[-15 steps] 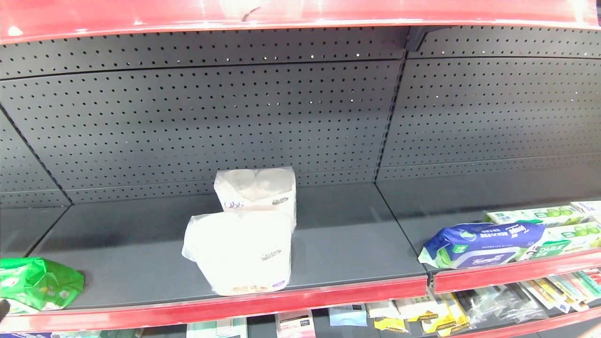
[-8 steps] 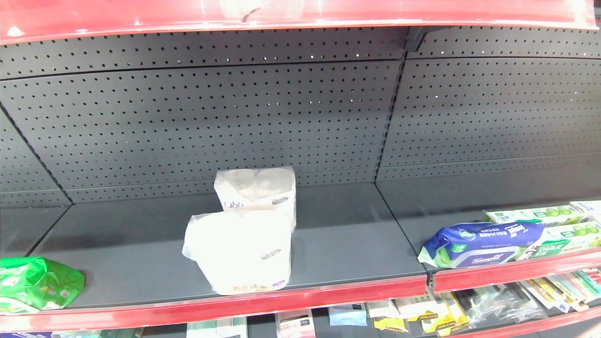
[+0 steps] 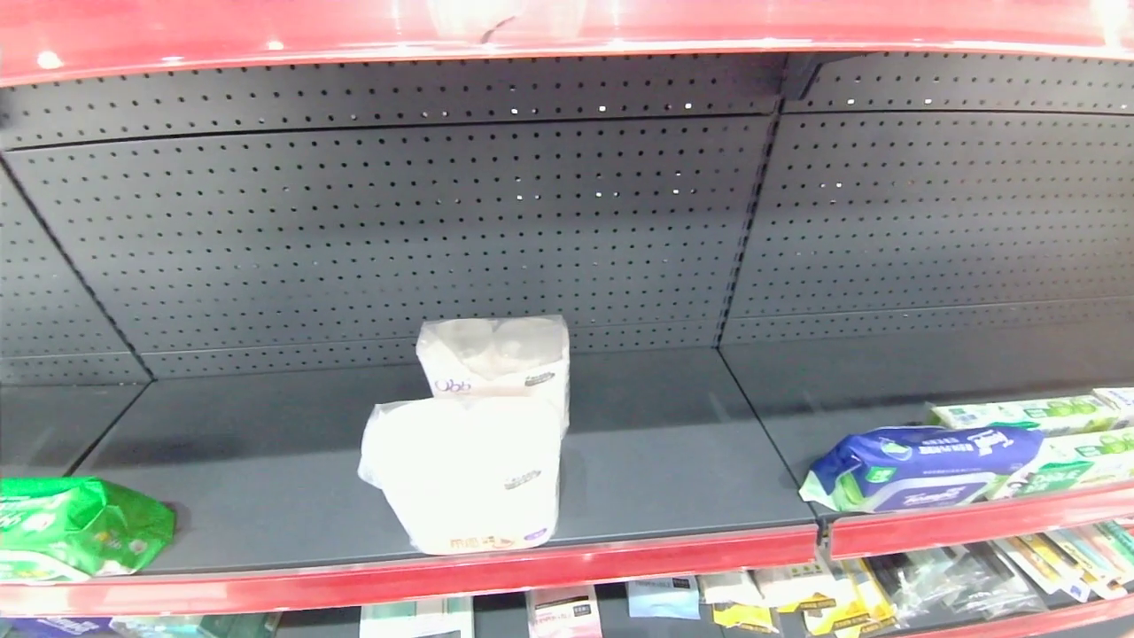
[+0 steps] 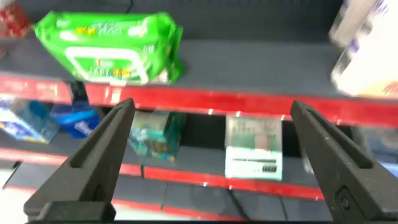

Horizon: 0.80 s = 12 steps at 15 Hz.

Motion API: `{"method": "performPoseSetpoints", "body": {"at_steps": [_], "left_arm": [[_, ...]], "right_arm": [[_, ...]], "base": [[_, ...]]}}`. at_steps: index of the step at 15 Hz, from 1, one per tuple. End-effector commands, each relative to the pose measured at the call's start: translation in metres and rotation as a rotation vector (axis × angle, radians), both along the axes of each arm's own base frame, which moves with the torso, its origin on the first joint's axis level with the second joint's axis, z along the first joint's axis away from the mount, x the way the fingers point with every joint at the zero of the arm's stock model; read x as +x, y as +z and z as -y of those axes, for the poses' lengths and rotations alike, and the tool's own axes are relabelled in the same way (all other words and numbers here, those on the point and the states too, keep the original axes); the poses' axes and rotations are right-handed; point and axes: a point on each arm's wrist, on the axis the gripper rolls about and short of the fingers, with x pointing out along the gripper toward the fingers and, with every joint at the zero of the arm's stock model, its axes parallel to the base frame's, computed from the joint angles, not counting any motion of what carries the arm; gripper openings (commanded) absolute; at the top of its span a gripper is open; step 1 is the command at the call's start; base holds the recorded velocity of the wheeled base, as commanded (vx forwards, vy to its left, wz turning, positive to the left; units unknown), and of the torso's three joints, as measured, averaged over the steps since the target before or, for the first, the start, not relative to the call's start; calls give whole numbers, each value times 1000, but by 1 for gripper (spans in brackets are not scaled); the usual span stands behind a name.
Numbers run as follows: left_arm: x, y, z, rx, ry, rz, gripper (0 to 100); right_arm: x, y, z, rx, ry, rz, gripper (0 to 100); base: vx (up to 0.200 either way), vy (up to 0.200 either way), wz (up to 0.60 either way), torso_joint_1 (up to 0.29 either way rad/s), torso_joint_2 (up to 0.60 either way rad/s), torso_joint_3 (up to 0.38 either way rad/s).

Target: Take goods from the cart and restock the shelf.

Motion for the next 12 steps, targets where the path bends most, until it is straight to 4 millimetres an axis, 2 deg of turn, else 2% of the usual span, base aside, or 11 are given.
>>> {"method": "performPoseSetpoints", "body": {"at_steps": [1, 4, 12], "left_arm": [[1, -3, 0, 0, 2, -12, 100], [1, -3, 0, 0, 2, -12, 100], [1, -3, 0, -6, -4, -10, 100]], "right_arm": [[-2, 0, 1, -3, 83, 27, 100], [-3, -1, 1, 3, 76, 33, 100], [-7, -2, 1, 1, 44, 91, 100]], "base": [[0, 0, 600, -2, -7, -2], [0, 0, 600, 5, -2, 4], [0, 0, 0, 0, 0, 0]]}}
